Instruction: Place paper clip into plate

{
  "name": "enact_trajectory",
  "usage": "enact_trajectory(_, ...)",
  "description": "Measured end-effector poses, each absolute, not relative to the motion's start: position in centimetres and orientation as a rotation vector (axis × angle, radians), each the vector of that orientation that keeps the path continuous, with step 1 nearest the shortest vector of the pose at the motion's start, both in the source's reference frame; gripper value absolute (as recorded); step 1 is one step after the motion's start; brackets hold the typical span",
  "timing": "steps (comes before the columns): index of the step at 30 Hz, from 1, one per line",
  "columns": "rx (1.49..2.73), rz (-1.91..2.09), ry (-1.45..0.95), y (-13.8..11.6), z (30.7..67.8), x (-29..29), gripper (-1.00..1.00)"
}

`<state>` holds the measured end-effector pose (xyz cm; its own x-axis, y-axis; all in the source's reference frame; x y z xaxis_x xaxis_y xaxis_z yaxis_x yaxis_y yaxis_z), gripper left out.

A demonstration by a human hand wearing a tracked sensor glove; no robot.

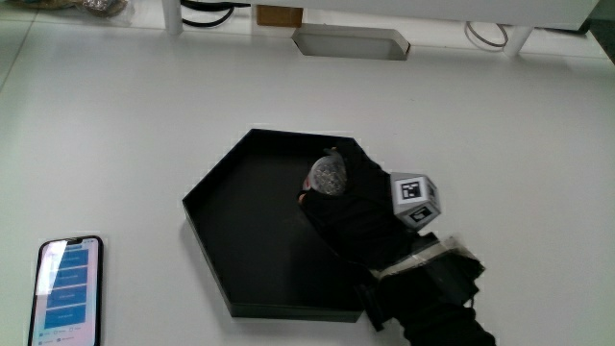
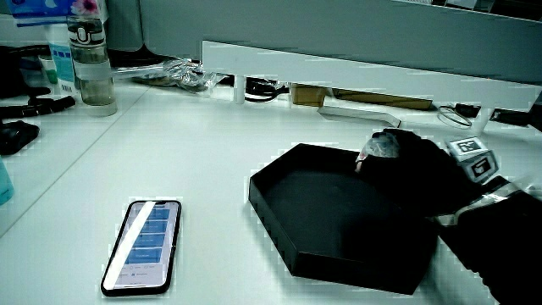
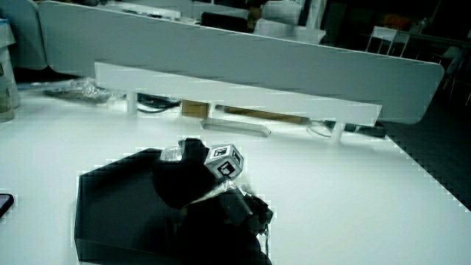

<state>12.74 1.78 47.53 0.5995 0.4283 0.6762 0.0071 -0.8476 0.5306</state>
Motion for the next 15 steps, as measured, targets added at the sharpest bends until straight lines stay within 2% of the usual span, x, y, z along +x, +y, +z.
enact_trajectory(5,2.256,1.124,0.339,2.2,49.6,10.6,0.00)
enact_trajectory(15,2.220,0.933,0.307,3.1,51.8,8.8,0.00)
